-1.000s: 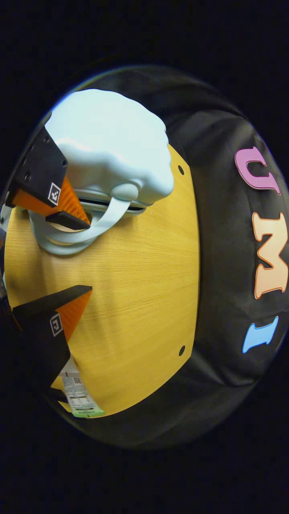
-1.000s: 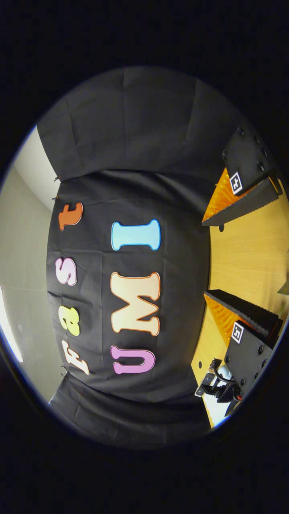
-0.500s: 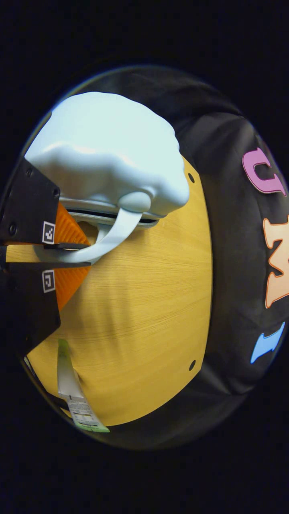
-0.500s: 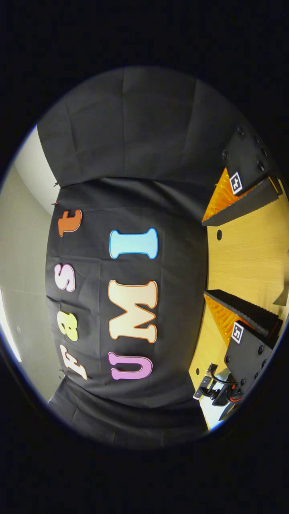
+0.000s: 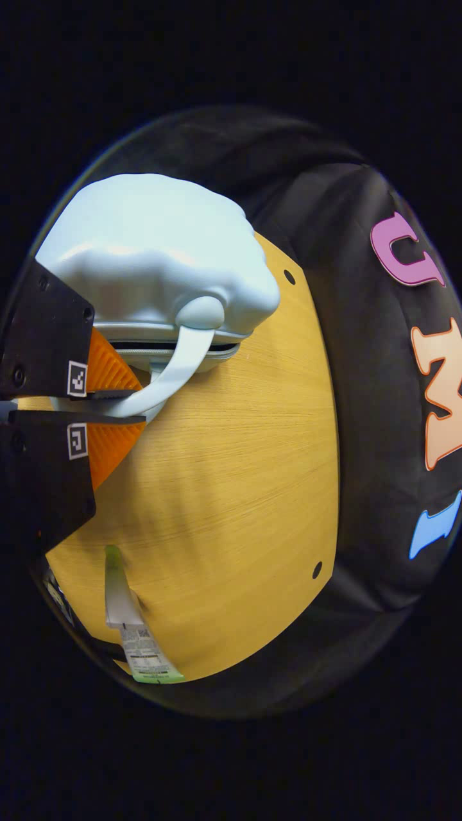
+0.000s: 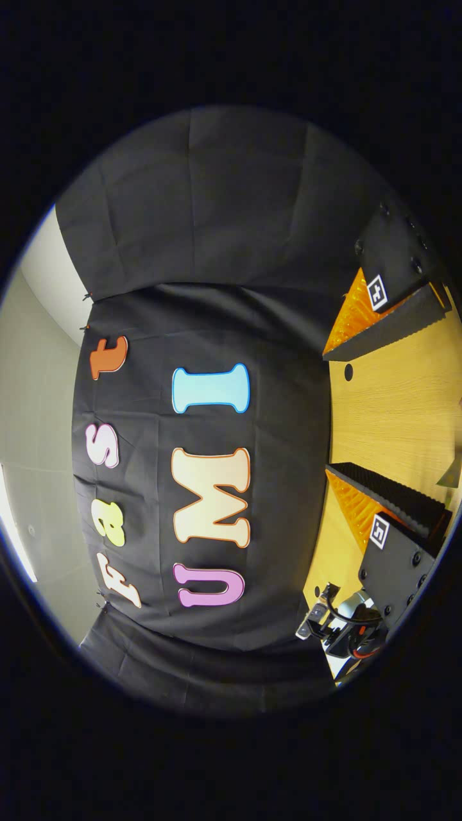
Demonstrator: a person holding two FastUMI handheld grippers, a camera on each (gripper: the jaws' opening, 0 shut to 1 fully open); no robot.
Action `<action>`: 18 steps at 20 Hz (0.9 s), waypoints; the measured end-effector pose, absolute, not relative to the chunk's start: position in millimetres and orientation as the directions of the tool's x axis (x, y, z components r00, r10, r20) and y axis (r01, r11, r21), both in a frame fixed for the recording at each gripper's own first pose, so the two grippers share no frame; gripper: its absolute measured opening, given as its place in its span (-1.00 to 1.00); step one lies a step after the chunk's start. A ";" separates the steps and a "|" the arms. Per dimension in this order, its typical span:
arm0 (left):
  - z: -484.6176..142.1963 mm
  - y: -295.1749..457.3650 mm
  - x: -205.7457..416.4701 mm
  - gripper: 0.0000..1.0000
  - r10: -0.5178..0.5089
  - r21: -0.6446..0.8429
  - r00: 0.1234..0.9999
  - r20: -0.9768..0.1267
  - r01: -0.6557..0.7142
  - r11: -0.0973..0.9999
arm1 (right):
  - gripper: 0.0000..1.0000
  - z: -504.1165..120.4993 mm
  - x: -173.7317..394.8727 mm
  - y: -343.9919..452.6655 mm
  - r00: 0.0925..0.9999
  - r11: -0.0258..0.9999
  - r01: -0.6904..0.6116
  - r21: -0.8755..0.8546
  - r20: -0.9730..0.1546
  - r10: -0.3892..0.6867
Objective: First open the suitcase, pack the skin care products into it, and then close the suitcase.
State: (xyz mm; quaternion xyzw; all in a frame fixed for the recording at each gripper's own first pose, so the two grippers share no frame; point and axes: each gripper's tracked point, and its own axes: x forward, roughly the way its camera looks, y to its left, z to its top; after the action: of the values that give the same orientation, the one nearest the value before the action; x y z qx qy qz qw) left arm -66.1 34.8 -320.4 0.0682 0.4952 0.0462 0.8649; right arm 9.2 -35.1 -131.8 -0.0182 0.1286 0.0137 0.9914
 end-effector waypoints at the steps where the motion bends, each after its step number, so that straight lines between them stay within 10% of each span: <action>1: -314.2 37.0 -66.8 -0.99 0.141 0.156 0.504 -0.852 -0.013 0.988 | 0.97 -131.6 10.6 -34.5 0.967 0.999 -0.035 -0.035 -0.252 0.025; 18: -186.9 104.8 -39.4 -1.00 0.068 0.081 0.627 -0.776 -0.007 0.997 | 0.97 -136.3 18.4 -3.5 0.966 0.997 -0.077 -0.022 -0.250 0.069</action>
State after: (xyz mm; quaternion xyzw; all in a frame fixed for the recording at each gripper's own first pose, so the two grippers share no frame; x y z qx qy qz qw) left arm -39.4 104.8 -186.9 0.0350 0.4315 0.0209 0.9012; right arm 18.4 -3.5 -136.3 -0.0158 0.1253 0.0369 0.9913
